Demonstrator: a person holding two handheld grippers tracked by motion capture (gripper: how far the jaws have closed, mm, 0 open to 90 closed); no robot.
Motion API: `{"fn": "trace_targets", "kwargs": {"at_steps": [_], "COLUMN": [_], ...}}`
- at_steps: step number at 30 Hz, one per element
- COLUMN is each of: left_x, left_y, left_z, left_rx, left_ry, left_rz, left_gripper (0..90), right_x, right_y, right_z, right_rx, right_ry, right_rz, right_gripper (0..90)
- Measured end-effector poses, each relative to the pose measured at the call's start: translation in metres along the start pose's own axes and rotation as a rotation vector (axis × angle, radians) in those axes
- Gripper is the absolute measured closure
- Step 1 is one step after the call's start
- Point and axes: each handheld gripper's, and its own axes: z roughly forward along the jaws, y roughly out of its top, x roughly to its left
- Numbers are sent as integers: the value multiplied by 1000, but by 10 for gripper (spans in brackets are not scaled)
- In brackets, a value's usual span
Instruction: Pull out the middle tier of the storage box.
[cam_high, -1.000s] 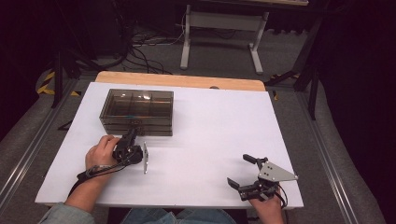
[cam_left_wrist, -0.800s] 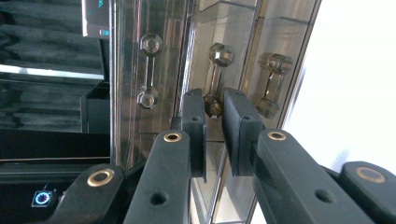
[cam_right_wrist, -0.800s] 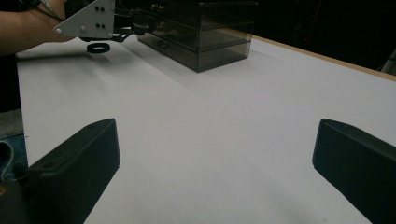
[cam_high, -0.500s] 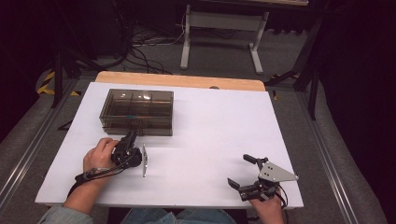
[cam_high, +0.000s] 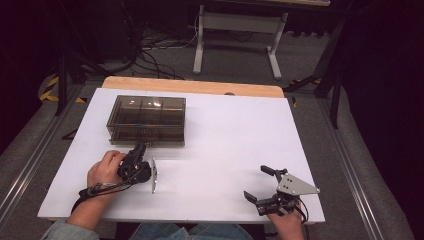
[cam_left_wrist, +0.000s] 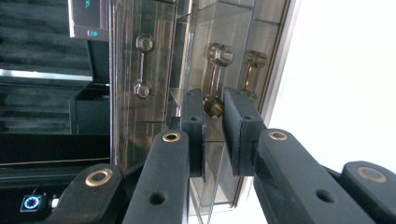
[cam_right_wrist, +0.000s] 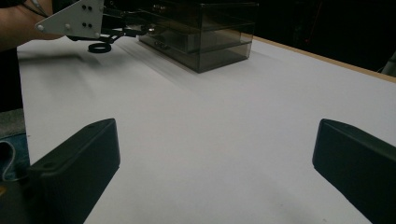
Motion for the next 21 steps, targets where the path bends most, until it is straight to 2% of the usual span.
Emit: {"fn": "trace_targets", "kwargs": {"at_steps": [10,12,16,21], "left_x": [1,1,1,3], "left_y": [-1,-1,-1,-1], "left_z": [-3,-3,-6,-9], "left_rx": [-5,-8,-22,-44], "left_ry": [-18,-34,-36,-32], "left_rz": [-12,-13,-7,-20], "left_gripper": [777,737,703,683], "right_x": [0,0,0,0], "right_y": [0,0,0,0], "right_z": [0,0,0,-1], "right_rx": [-1,-1,-3,-3], "right_ry": [0,0,0,2], "right_rz": [-1,-2,3,6], "right_gripper": [13,13,13,13]}}
